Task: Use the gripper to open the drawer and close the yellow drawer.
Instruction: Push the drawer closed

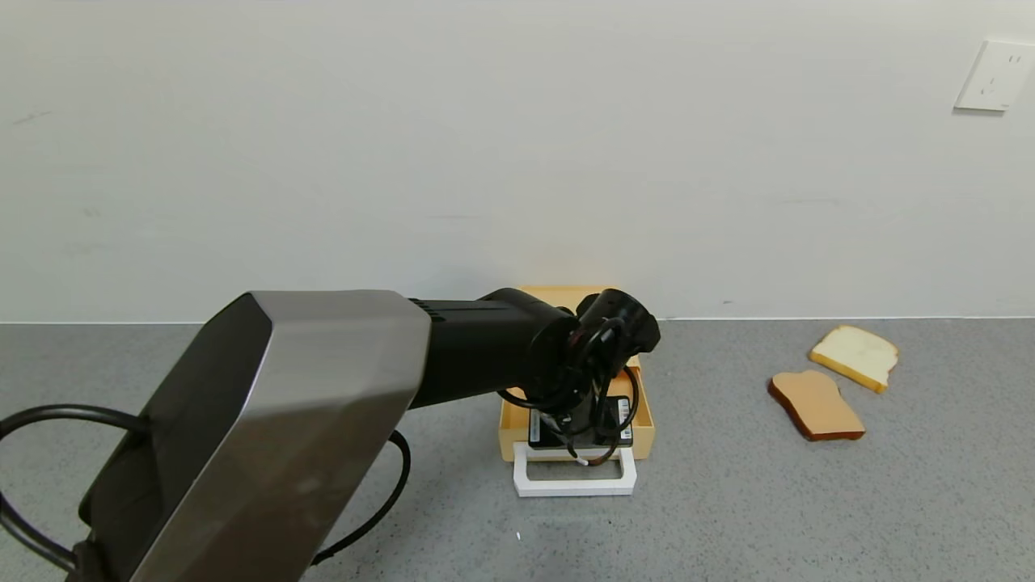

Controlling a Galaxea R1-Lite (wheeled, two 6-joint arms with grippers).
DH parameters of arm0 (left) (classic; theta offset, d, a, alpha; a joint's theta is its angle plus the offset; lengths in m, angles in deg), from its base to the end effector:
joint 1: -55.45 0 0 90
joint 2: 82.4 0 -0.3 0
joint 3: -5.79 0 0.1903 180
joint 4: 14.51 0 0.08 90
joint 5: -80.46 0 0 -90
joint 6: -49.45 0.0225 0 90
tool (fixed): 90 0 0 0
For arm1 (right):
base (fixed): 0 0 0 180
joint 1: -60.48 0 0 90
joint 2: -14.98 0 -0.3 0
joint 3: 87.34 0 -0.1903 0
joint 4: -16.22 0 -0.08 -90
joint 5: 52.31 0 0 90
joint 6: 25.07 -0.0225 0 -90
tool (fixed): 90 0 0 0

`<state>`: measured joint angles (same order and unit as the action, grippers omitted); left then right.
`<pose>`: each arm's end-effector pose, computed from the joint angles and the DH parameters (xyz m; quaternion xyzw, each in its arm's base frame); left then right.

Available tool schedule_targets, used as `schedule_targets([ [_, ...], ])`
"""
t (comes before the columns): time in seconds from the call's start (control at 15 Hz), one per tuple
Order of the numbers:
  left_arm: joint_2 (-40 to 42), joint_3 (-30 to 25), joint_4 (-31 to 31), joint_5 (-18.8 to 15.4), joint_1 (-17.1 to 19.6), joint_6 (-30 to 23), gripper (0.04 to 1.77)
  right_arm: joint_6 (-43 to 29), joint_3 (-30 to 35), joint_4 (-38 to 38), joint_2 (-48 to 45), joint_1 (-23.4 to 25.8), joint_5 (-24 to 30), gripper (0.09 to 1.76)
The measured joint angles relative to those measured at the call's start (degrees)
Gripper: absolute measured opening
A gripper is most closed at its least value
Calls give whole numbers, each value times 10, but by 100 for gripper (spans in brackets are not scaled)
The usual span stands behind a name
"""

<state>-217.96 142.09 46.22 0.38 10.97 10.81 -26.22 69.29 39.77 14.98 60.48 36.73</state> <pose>0.3278 -0.3164 0.1240 -0.0580 0.5047 -0.0957 0.8560 -0.0228 -0.0004 0.0752 0.0100 0.0015 -0.0084 0.9999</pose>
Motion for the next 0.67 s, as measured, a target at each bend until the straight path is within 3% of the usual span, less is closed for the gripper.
schedule_targets([
  [0.67,-4,1,-48,9,19,36,11,0,0,0,0,0,0,170],
])
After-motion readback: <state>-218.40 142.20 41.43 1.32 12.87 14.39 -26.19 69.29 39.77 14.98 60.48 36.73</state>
